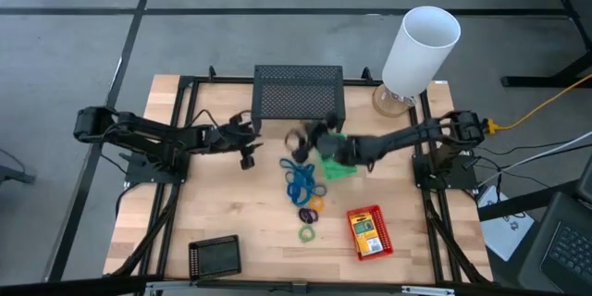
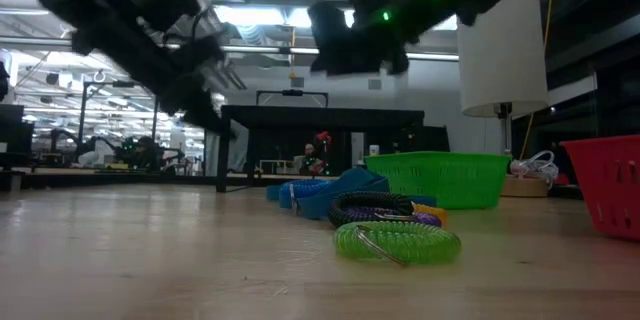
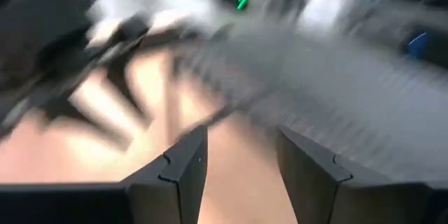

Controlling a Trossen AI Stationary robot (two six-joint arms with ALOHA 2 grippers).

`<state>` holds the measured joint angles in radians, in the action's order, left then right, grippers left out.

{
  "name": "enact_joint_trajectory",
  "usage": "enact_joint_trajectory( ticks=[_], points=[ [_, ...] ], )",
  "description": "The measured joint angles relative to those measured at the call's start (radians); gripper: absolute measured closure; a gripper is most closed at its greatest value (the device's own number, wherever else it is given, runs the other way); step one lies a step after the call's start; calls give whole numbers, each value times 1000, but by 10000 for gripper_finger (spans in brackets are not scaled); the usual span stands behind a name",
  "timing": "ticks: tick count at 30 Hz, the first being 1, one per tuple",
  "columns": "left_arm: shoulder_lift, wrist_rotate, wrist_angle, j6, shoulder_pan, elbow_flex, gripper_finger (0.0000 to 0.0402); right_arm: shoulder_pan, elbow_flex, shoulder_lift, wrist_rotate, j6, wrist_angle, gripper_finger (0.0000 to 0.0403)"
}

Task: Pick & Place Office Desk Supplies
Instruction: Put the blue rubber band into the green basket

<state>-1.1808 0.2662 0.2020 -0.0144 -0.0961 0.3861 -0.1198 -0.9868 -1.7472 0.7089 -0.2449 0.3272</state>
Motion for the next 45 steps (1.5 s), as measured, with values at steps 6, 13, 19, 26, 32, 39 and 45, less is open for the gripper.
enact_joint_trajectory(
  ticks=[6,13,19,26,32,39,45],
  points=[
    [1,54,104,-52,82,-98,272,-107,1,-10,166,37,52,236],
    [27,154,163,-9,168,-119,272,-131,-1,-2,318,271,233,236],
    [76,144,182,5,219,-119,272,-129,-1,-3,86,150,231,236],
    [105,162,189,68,231,-119,272,-126,-1,-3,-257,122,234,236],
    [172,2,257,126,173,-119,272,-122,-1,-3,-296,224,295,236],
    [322,-101,267,190,104,-119,272,-92,-1,-4,-229,253,329,236],
    [450,-85,117,137,101,-119,272,-41,-1,-4,-358,209,273,236]
  ],
)
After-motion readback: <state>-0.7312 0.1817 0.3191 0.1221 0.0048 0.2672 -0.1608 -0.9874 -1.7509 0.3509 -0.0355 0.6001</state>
